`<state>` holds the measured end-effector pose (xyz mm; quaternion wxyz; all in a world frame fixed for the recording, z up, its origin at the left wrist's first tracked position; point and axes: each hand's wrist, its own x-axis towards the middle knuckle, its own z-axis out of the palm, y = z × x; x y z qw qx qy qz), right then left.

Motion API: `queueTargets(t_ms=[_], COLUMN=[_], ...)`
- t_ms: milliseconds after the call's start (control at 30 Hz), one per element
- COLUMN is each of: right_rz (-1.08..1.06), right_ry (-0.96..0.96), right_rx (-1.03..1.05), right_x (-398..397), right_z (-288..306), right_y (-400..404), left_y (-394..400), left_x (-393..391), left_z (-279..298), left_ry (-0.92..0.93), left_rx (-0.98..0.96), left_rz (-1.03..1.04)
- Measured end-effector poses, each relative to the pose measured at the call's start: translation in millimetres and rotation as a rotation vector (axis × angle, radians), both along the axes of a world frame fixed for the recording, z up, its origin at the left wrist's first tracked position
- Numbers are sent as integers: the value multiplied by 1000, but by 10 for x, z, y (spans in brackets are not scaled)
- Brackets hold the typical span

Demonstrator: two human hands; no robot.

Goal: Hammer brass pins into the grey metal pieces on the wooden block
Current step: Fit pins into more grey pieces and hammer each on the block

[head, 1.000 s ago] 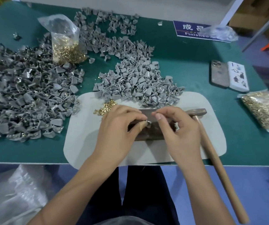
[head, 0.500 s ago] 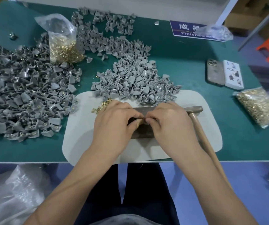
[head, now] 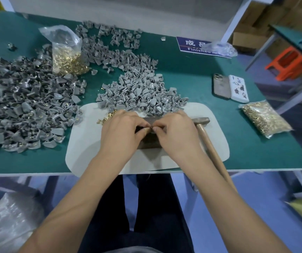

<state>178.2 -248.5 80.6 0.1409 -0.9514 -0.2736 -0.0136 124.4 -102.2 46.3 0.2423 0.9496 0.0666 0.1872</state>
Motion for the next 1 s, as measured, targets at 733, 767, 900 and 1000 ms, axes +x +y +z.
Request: queueTargets(t_ms=[733,767,900,1000], right_rz=[-51,-47,-35,-20], right_ry=[110,108,84,64], right_rx=[360,364,380,421], right_x=[-26,-31,-34,-23], right_z=[-169,-170,-200,-230], right_y=[-81,-79,-89,-106], left_y=[-66,-66,-69,-70], left_x=[-20,-22,-40,-44], left_z=[-137,-140,-133,-120], left_ry=[-91,-96,-86,-71], left_rx=[-47,-53,-63,-59], left_rz=[60,58,50,54])
